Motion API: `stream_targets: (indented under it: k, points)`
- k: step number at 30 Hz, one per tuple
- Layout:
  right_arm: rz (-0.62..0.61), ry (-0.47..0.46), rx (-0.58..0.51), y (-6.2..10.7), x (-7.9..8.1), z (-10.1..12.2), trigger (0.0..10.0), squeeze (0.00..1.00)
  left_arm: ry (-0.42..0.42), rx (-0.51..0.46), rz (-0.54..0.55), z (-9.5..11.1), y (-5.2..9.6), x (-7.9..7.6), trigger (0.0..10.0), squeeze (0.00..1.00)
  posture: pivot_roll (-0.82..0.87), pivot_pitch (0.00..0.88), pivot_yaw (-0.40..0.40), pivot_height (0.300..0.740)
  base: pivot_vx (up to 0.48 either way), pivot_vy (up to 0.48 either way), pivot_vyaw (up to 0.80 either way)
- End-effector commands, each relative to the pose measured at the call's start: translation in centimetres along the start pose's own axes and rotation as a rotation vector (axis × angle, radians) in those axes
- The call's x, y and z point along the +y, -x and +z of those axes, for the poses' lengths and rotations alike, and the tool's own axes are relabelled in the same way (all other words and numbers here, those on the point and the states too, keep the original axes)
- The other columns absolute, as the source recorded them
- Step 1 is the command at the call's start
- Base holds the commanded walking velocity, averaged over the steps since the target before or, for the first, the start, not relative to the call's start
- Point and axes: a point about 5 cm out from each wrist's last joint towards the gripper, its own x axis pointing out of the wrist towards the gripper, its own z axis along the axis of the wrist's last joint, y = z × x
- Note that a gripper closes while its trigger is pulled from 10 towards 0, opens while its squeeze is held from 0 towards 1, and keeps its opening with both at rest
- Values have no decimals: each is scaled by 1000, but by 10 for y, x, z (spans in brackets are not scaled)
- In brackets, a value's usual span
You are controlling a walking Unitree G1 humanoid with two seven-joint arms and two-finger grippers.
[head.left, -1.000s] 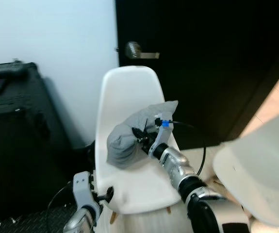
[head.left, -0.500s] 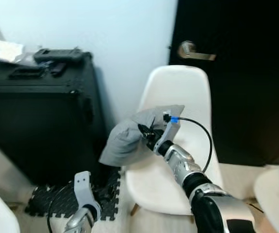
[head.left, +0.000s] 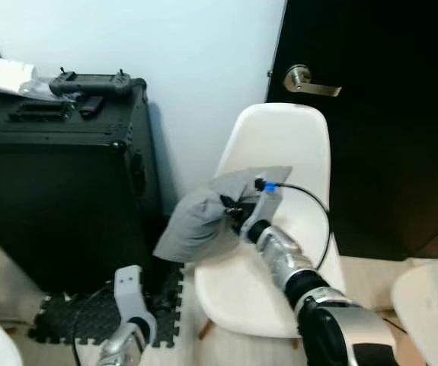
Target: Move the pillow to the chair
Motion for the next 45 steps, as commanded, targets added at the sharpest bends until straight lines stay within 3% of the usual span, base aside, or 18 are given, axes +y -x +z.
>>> stream_targets:
  k: [1,10,19,28,36,45]
  points:
    - [-24,44,12,2,-4,-1,10000,0,15,15,6,-4,1,-2,10000,0,-31,78,-38,740,0,0,0]
    - [-92,237,153,2,-3,-17,10000,0,12,-36,-3,9,-5,-6,10000,0,-27,77,-38,740,0,0,0]
    - [-78,270,174,0,4,-22,10000,0,-4,-100,-44,23,-9,-11,10000,0,-24,75,-37,740,148,0,0]
    - [-95,284,177,1,2,-21,10000,0,31,-117,-47,24,-9,-13,10000,0,-30,75,-40,740,256,0,0]
    - [-91,288,180,1,2,-21,10000,0,3,-107,-56,23,-9,-13,10000,0,-30,71,-43,740,0,0,0]
    - [-77,286,178,0,4,-21,10000,0,-17,-100,-39,23,-8,-10,10000,0,-30,65,-44,740,0,-378,0]
